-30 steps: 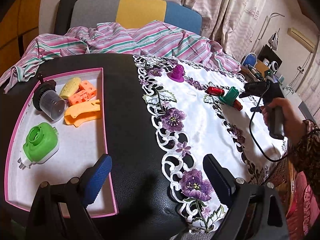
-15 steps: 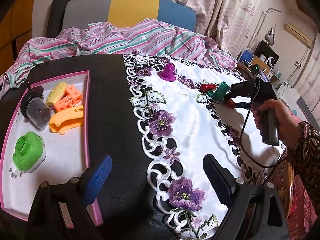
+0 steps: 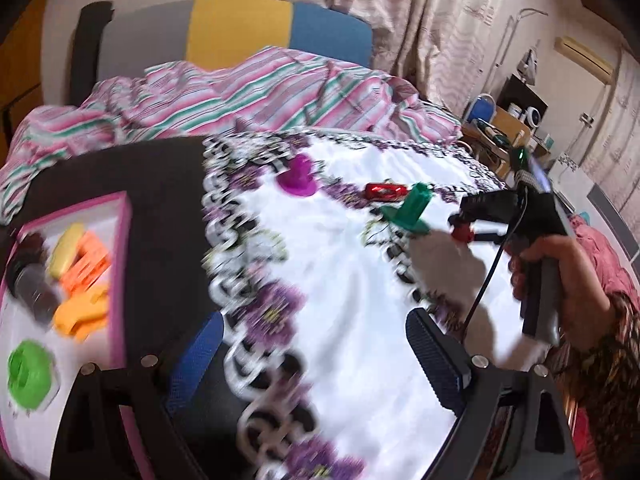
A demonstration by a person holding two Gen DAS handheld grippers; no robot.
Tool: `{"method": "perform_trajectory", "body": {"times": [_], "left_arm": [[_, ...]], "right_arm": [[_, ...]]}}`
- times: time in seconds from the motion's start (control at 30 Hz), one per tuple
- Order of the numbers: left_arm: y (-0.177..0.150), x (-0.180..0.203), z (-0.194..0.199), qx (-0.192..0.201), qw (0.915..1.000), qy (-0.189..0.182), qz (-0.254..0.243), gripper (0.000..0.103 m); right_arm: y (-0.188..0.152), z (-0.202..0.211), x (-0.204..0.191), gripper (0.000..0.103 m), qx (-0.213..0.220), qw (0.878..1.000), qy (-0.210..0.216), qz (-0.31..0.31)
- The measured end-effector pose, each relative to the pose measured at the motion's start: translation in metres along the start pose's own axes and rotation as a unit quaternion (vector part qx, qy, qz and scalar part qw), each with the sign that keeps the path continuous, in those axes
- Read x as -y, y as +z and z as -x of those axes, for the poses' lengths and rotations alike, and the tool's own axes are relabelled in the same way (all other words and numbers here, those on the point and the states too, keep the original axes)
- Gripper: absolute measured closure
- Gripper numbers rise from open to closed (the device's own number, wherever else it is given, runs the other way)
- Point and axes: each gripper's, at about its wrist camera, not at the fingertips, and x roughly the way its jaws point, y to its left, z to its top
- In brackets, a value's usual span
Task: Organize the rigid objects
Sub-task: 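Grasp the green flanged holder with the left tool while the right tool holds the red piece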
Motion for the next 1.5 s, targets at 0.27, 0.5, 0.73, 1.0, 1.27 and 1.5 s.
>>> {"method": "perform_trajectory", "body": {"times": [0.27,0.5,0.73,1.0,1.27,1.5], "left_arm": [[0.052,0.064,-0.062,-0.008,0.9971,-0.029,-0.070,0.009],[0.086,0.110,-0.122,-0.025,0.9928,-0.021,-0.115,0.009],[0.093,0.115,-0.155,-0.036,0.9907,-0.015,-0.130,0.014],[0.095,0.122,-0.175,-0.036,0.9899,-0.017,-0.136,0.023],[0.094,0.128,-0.196,-0.051,0.9873,-0.020,-0.149,0.066],[0.087,0.117,-0.191,-0.027,0.9908,-0.032,-0.129,0.072]], "right_arm": [[0.003,-0.011,0.013,0.053,-0.017,0.999,0.001,-0.038],[0.006,-0.009,0.021,0.053,-0.016,0.998,0.000,-0.058],[0.005,-0.003,0.034,0.053,-0.009,0.996,-0.007,-0.087],[0.005,-0.001,0.041,0.053,-0.005,0.995,-0.017,-0.102],[0.006,-0.005,0.038,0.053,-0.007,0.995,-0.013,-0.100],[0.007,-0.007,0.036,0.053,-0.008,0.995,-0.015,-0.096]]}}
